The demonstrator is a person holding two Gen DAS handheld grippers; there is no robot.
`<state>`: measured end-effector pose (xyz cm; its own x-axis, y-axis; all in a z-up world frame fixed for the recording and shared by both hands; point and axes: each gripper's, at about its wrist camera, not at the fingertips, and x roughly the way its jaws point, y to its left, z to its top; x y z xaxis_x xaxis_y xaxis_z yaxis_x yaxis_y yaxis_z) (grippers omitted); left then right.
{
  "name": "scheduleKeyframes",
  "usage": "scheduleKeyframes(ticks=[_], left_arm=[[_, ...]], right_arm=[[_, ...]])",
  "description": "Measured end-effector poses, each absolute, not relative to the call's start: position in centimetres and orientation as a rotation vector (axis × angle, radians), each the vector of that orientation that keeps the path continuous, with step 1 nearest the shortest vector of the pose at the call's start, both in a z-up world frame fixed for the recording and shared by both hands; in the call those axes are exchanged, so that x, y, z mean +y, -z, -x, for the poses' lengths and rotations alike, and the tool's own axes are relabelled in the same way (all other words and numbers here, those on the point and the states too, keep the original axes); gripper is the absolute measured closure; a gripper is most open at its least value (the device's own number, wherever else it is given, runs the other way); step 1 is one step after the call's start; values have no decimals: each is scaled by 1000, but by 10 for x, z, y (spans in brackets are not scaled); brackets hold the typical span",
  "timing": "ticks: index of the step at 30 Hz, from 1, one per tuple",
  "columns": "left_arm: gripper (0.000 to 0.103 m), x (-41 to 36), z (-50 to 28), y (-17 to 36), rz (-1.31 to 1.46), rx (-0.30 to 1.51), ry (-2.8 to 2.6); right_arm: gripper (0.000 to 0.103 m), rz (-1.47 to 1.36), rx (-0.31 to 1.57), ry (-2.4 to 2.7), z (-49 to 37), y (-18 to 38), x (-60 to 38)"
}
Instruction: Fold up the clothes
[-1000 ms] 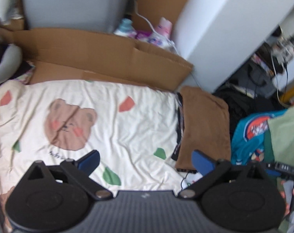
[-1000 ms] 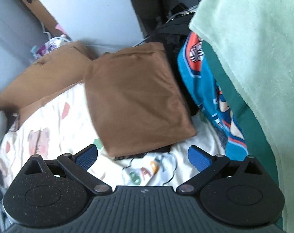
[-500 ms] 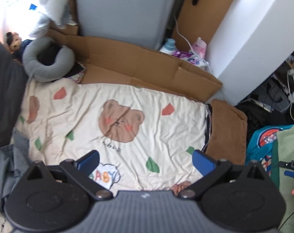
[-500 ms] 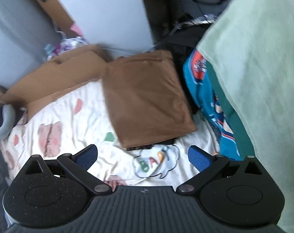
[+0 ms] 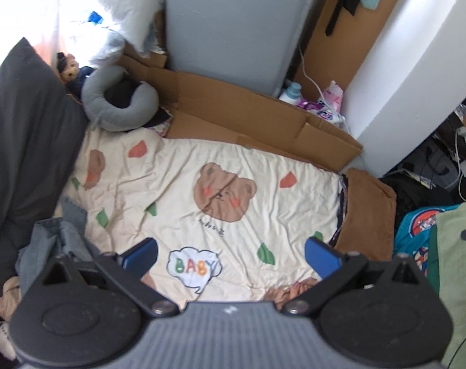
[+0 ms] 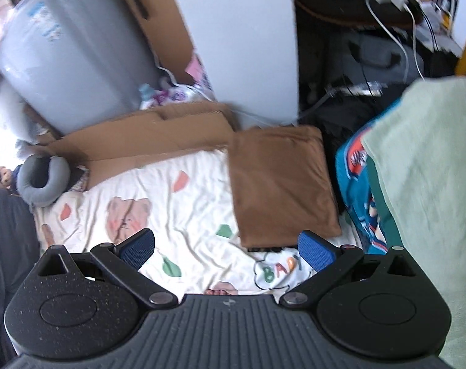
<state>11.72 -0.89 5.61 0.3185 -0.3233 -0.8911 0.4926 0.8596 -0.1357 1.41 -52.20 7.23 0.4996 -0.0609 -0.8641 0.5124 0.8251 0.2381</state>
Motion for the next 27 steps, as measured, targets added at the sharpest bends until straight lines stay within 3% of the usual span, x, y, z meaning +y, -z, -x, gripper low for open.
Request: scheduleKeyframes(ticks=[10,27], left_arm=[[0,50,-101,-68,-201,1076,470],[0,75,-34,-41,-167,942,453]], right_arm=[[1,-458,963,260,-32,-109,-456],[1,-386,995,167,-15,-54,-401]])
